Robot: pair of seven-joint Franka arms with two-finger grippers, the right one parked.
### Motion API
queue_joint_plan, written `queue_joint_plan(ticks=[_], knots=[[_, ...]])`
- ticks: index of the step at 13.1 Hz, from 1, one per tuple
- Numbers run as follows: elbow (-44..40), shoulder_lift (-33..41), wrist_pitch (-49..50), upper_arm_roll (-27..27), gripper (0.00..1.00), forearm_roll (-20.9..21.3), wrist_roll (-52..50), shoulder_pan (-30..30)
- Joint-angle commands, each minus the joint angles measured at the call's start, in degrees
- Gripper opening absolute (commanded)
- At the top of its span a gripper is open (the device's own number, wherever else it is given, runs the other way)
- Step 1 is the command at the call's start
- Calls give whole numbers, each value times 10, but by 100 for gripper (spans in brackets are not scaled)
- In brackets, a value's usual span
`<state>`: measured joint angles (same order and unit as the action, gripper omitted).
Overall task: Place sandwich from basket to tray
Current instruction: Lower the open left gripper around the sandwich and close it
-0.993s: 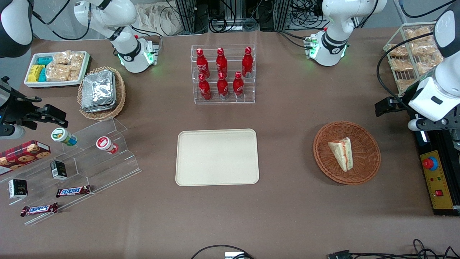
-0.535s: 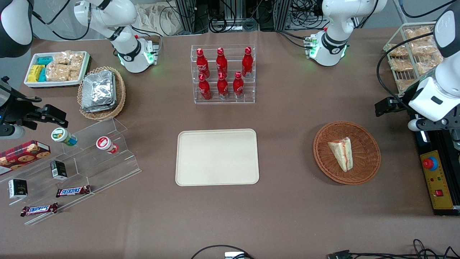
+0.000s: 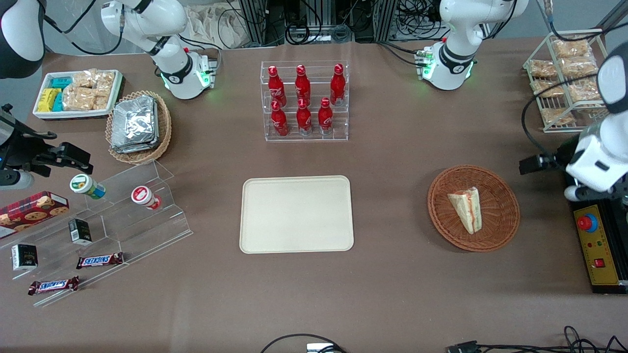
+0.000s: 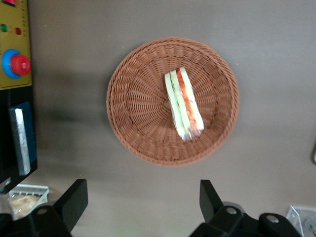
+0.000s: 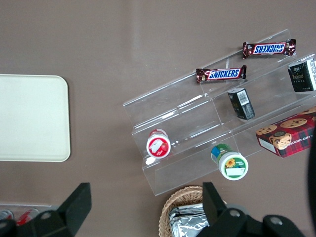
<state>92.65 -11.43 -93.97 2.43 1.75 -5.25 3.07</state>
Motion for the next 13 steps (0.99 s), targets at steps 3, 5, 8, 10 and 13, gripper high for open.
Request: queue_joint_plan(ticks=[3, 5, 8, 10, 13], knots=[[-4, -98, -78, -2, 99, -72, -75, -3], [-2, -140, -118, -1, 99, -74, -119, -6], [74, -161, -225, -1, 99, -80, -138, -11], [113, -167, -279, 2, 99, -81, -143, -13], [115, -188, -277, 13, 100, -81, -165, -13]])
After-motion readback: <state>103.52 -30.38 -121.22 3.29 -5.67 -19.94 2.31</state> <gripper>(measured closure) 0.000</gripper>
